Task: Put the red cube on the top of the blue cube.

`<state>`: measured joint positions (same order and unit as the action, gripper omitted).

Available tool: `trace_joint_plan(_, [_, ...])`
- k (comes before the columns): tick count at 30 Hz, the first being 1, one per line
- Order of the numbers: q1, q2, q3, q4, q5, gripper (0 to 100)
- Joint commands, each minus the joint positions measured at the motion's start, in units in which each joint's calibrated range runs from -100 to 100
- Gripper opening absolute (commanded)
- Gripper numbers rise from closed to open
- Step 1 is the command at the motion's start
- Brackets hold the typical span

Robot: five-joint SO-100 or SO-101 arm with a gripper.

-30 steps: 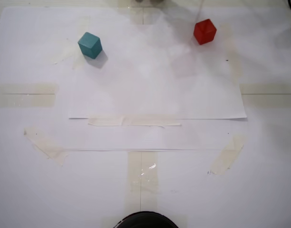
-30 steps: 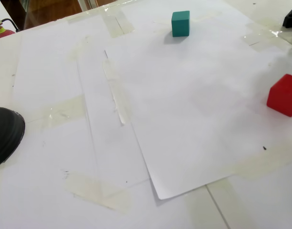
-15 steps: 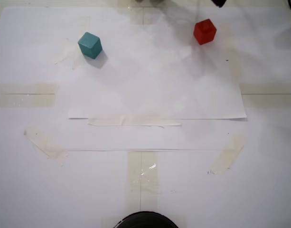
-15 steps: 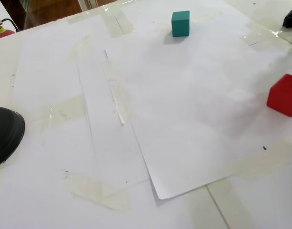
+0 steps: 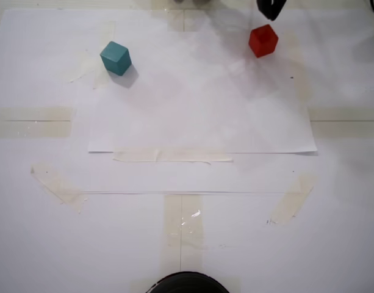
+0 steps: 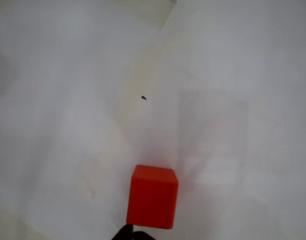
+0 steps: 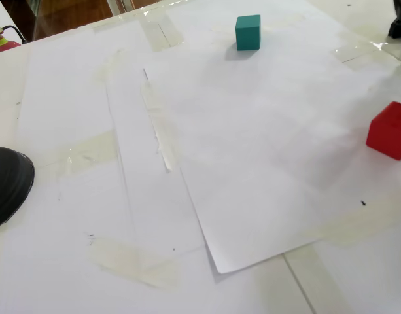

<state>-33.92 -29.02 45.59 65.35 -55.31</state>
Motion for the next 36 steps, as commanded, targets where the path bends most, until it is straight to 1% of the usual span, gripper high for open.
trace_joint_plan(1, [0.8, -3.5, 0.2, -1.3, 0.6, 2])
trace_joint_plan(4, [0.8, -3.7, 0.2, -1.9, 0.5, 5])
trace_joint_plan(8, [0.5, -3.8, 0.2, -3.0, 0.6, 11])
trace_joint_plan(15, [-0.1, -3.8, 0.2, -2.9, -1.7, 17])
trace_joint_plan(23, [-2.4, -4.2, 0.5, -5.4, -1.8, 28])
trace_joint_plan(31, [-4.5, -4.2, 2.3, -5.2, -4.2, 29])
trace_joint_plan(36, [-5.5, -4.1, 4.9, -8.9, -4.2, 33])
